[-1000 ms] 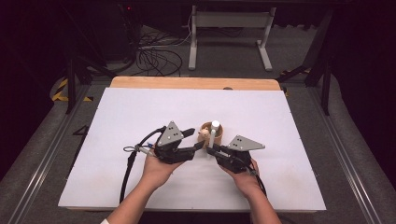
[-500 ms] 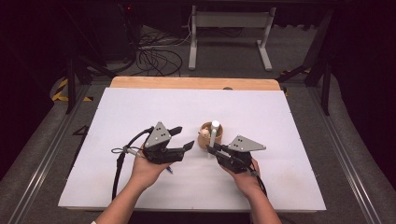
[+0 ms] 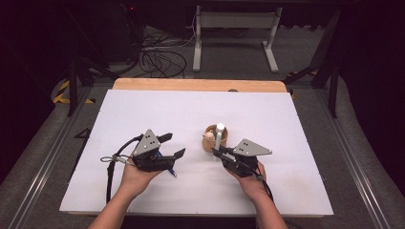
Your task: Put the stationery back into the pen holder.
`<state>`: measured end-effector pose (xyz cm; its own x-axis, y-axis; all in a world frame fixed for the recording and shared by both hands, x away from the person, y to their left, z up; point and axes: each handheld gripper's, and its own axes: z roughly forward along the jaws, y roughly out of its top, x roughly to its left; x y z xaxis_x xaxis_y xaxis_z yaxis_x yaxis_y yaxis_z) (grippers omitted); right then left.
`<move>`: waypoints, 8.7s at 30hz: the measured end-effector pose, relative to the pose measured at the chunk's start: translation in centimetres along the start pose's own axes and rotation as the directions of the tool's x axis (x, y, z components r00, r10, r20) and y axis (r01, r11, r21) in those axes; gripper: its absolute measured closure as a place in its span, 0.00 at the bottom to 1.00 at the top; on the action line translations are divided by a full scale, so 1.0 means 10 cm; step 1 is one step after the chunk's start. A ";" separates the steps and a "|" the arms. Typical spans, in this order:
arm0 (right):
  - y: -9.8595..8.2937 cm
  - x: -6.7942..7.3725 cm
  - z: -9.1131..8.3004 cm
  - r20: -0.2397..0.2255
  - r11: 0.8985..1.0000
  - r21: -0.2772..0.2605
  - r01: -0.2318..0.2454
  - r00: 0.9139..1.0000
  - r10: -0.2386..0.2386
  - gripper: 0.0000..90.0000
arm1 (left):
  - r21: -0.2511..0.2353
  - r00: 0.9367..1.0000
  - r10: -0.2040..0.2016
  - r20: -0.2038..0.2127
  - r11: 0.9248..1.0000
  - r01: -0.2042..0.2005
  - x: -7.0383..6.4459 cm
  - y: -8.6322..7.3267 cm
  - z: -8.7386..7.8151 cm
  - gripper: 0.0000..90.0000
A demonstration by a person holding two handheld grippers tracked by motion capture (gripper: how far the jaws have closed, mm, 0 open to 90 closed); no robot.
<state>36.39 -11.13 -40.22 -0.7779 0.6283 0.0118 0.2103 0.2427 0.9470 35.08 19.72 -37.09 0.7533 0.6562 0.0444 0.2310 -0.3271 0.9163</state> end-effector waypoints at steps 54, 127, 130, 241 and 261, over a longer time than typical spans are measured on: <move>0.36 -0.26 0.00 0.188 0.991 -0.128 0.034 0.982 -0.010 0.87 | -0.028 1.000 -0.022 -0.002 0.999 0.022 0.13 -0.18 -0.22 0.28; 0.26 -0.45 -0.12 0.174 0.983 -0.174 -0.052 0.981 0.083 0.23 | -0.020 1.000 -0.018 -0.023 1.000 0.018 0.16 -0.20 -0.22 0.28; 0.27 -0.42 -0.15 0.177 0.982 -0.181 -0.057 0.980 0.089 0.21 | -0.022 0.999 -0.023 -0.023 1.000 0.023 0.17 -0.20 -0.23 0.29; -0.02 0.95 1.09 -0.126 0.960 0.271 0.064 0.992 -0.031 0.64 | -0.019 0.996 -0.041 -0.080 0.999 0.040 0.29 -0.23 -0.32 0.27; -0.03 1.01 1.17 -0.109 0.928 0.358 0.103 0.992 -0.067 0.70 | -0.021 0.996 -0.042 -0.082 0.999 0.040 0.29 -0.23 -0.32 0.27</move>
<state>35.36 3.81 -44.13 -0.8503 0.5260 -0.0172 0.3275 0.5543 0.7652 34.77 24.60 -37.84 0.6900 0.7228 0.0384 0.2479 -0.2857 0.9257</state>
